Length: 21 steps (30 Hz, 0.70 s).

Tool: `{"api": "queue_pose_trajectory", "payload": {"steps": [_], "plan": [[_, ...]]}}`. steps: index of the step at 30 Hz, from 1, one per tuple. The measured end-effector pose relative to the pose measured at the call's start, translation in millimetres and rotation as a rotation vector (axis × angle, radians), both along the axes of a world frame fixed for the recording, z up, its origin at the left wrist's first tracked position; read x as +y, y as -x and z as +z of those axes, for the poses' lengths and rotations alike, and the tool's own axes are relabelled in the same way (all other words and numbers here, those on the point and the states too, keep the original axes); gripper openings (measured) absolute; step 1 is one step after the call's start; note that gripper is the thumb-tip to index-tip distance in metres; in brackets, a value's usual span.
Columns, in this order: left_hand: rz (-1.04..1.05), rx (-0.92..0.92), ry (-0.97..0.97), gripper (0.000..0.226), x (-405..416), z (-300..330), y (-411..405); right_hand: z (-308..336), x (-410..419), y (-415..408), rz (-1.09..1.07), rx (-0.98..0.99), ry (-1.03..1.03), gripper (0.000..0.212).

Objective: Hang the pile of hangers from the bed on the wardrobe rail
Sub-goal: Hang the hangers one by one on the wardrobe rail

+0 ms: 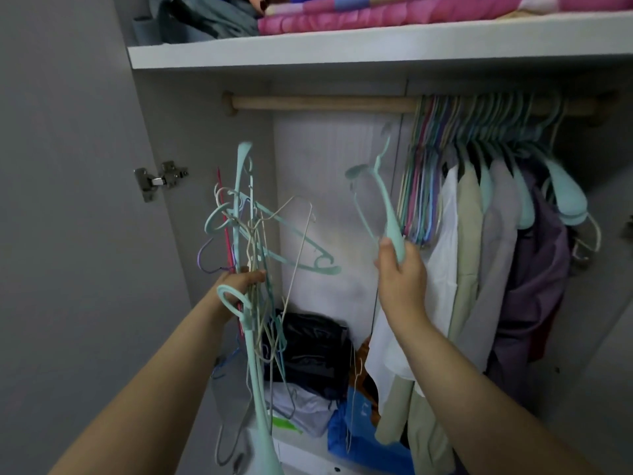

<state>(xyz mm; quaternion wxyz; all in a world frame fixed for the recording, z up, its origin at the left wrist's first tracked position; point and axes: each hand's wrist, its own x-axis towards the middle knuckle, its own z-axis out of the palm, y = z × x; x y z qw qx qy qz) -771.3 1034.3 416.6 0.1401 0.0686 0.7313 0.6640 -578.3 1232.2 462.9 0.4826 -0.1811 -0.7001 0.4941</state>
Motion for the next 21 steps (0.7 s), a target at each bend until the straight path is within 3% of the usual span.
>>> {"api": "queue_pose_trajectory", "payload": {"steps": [4, 9, 14, 21], "plan": [[-0.026, 0.006, 0.007, 0.027, -2, -1, 0, 68, 20, 52, -0.104, -0.014, -0.055, 0.035], [-0.056, 0.029, -0.003, 0.021, -11, 2, -4, 117, 49, 90, -0.155, -0.194, -0.051, 0.050], [-0.074, 0.013, -0.027, 0.025, -27, -3, -3, 115, 60, 99, -0.161, -0.281, 0.004, 0.050], [-0.098, 0.006, -0.069, 0.027, -48, -5, -17, 82, 65, 88, -0.199, -0.124, 0.115, 0.053]]}}
